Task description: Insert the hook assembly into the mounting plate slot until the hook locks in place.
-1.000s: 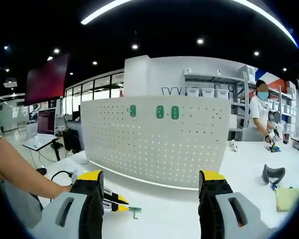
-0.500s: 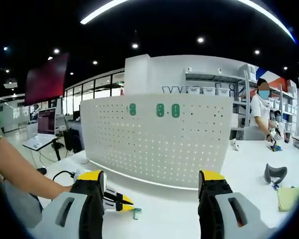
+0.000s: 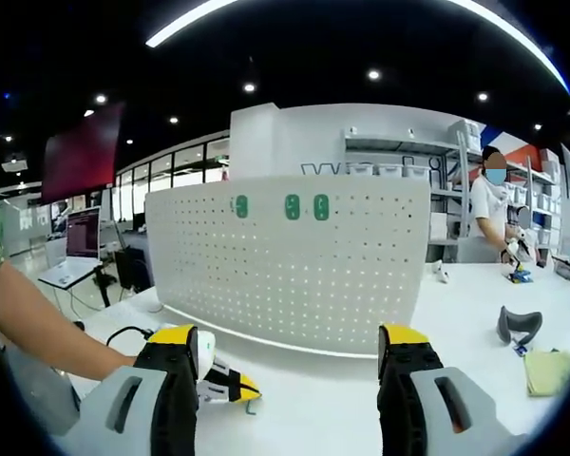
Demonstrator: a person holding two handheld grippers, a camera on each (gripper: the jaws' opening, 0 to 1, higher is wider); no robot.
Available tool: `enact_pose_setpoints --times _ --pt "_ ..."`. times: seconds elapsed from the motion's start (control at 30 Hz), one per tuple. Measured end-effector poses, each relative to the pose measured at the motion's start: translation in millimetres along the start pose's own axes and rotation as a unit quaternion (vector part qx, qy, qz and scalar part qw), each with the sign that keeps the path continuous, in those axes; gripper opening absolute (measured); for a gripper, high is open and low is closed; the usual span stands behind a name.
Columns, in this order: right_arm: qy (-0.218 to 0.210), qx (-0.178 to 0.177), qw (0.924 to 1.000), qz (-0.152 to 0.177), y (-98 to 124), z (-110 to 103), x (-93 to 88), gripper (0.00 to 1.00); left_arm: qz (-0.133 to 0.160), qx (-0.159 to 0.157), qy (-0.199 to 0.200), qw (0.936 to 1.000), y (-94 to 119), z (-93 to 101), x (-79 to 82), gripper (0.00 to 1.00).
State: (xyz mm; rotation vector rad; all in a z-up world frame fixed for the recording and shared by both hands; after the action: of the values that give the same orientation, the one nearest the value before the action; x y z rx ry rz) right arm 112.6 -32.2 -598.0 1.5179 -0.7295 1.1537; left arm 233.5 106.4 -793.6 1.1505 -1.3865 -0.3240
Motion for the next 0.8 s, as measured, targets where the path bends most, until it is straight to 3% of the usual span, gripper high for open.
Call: enact_pose_setpoints --times 0.3,0.53,0.8 --pt "0.0 0.002 1.0 0.001 -2.6 0.1 1.1 0.78 0.0 0.004 0.004 1.0 1.5 -3.5 -0.3 0.02" --pt "0.005 0.008 1.0 -0.001 -6.5 -4.0 2.7 0.78 0.027 0.012 0.044 0.9986 14.6 -15.6 1.4 0.02" --pt "0.014 0.018 0.9997 0.003 -11.4 -12.0 9.7 0.77 0.079 0.024 0.107 0.9909 43.0 -36.6 5.7 0.02"
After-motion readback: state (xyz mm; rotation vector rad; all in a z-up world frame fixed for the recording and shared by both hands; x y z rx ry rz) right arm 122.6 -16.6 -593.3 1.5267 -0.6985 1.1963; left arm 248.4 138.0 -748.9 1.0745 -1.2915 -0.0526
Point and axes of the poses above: the point that each gripper's makers call its tool centre point, and the gripper's own axes: y roughly backward along the fingers, z roughly to its right, x roughly out of its top, the point moved 7 cm from there along y, roughly backward along the fingers, and after that the axes turned 13 degrees about -z, right-handed, at the moved point
